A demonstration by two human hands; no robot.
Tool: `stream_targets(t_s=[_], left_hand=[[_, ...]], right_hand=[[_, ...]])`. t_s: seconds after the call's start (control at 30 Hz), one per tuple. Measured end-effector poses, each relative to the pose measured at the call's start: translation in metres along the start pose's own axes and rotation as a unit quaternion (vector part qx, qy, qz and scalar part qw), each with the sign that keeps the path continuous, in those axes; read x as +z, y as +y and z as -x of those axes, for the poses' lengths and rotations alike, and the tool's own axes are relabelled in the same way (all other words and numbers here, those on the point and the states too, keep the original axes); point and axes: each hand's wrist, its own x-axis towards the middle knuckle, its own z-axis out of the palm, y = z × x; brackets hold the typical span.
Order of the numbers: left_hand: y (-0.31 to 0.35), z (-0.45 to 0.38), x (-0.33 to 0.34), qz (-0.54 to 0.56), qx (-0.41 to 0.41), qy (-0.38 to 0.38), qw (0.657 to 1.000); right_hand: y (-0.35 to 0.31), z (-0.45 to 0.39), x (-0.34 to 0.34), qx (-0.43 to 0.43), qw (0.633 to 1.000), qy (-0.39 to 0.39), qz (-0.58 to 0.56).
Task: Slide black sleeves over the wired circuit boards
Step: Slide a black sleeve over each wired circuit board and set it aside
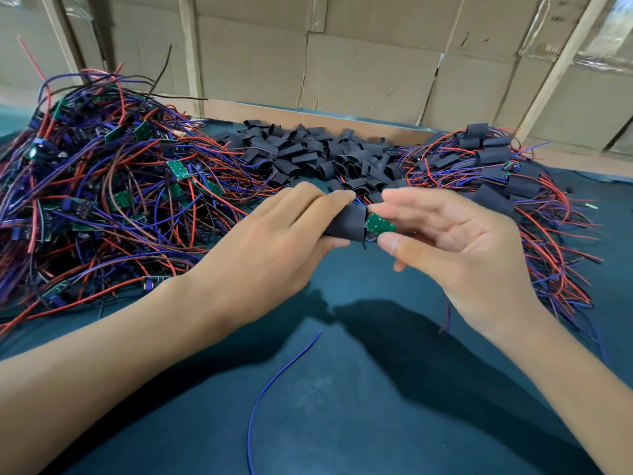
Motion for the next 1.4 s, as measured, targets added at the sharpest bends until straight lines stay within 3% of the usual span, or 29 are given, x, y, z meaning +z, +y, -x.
stream_targets(t_s=[0.23,0.4,0.6,1.03,1.4], left_hand=[[-0.008,-0.002,-0.010,0.025,0.059,-0.001,0.998],[-0.011,-0.001,-0.011,0.009,0.074,0.001,0.997],[-0.011,-0.001,-0.014,0.002,0.060,0.004,0.998],[-0.008,0.002,-0.006,0.014,0.021,-0.008,1.000],[-0.002,0.006,-0.001,-0.004,-0.016,-0.015,1.000]], right_hand=[[-0.003,-0.004,-0.001,0.043,0.997,0.066,0.007],[-0.003,-0.004,-0.006,0.100,0.992,0.005,0.076],[-0.006,-0.004,-0.005,0.038,0.996,0.011,0.077],[-0.007,0.000,-0.002,-0.006,0.988,0.043,0.146],[-0.007,0.004,0.000,-0.172,0.916,0.055,0.357]])
